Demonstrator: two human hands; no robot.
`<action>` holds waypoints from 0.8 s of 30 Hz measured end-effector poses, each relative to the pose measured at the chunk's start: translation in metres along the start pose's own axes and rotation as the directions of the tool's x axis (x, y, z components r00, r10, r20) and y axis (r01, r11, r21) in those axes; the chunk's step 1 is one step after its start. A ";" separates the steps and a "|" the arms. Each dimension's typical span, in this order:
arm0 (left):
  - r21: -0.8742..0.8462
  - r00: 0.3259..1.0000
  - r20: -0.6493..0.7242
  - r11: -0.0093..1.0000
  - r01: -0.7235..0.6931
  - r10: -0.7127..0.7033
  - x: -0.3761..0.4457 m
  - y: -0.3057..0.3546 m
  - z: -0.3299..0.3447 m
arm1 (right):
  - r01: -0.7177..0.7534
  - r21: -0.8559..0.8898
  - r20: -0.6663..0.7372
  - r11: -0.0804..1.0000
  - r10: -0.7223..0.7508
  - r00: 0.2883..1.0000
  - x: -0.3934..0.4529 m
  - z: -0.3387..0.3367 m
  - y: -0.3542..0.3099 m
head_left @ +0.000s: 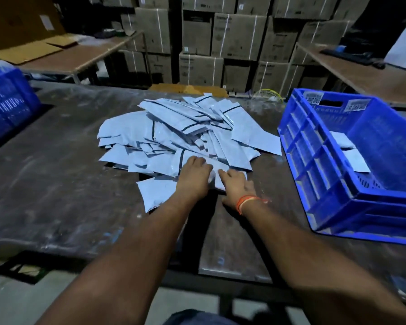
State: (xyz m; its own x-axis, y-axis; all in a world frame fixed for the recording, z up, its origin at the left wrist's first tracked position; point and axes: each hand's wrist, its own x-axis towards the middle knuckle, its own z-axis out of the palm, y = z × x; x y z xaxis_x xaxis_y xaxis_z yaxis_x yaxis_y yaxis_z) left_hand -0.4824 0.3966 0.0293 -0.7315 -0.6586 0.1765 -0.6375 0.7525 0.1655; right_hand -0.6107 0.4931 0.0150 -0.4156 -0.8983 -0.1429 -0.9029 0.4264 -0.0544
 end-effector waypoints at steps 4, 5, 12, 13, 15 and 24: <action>0.131 0.991 -0.131 0.991 0.004 0.013 -0.014 -0.008 -0.002 | -0.037 0.001 -0.136 0.999 0.037 0.990 -0.004 0.003 0.008; 0.132 0.988 -0.154 0.991 0.019 0.001 -0.015 -0.010 -0.001 | -0.033 0.004 -0.170 0.999 0.033 0.985 -0.005 0.001 0.012; -0.074 0.973 -0.178 0.988 0.136 -0.147 -0.016 -0.010 -0.019 | 0.035 0.275 -0.382 0.961 0.076 0.921 -0.021 -0.018 0.046; -0.126 0.968 -0.181 0.981 0.150 -0.172 -0.016 -0.007 -0.024 | 0.078 0.328 -0.401 0.941 0.064 0.914 -0.023 -0.023 0.055; -0.198 0.967 -0.188 0.971 0.136 -0.174 -0.015 -0.004 -0.032 | 0.166 0.419 -0.432 0.893 0.035 0.901 -0.026 -0.038 0.074; -0.656 0.955 -0.200 0.754 0.035 -0.219 -0.020 0.017 -0.039 | 0.185 0.704 -0.451 0.686 0.231 0.862 -0.045 -0.071 0.114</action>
State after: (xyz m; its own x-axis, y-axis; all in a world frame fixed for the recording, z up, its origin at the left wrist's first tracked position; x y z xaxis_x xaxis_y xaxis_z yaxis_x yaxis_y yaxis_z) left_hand -0.4690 0.4221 0.0661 -0.5106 -0.7955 0.3263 -0.3476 0.5380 0.7679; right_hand -0.7032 0.5748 0.0858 -0.6165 -0.7236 0.3104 -0.6187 0.2015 -0.7593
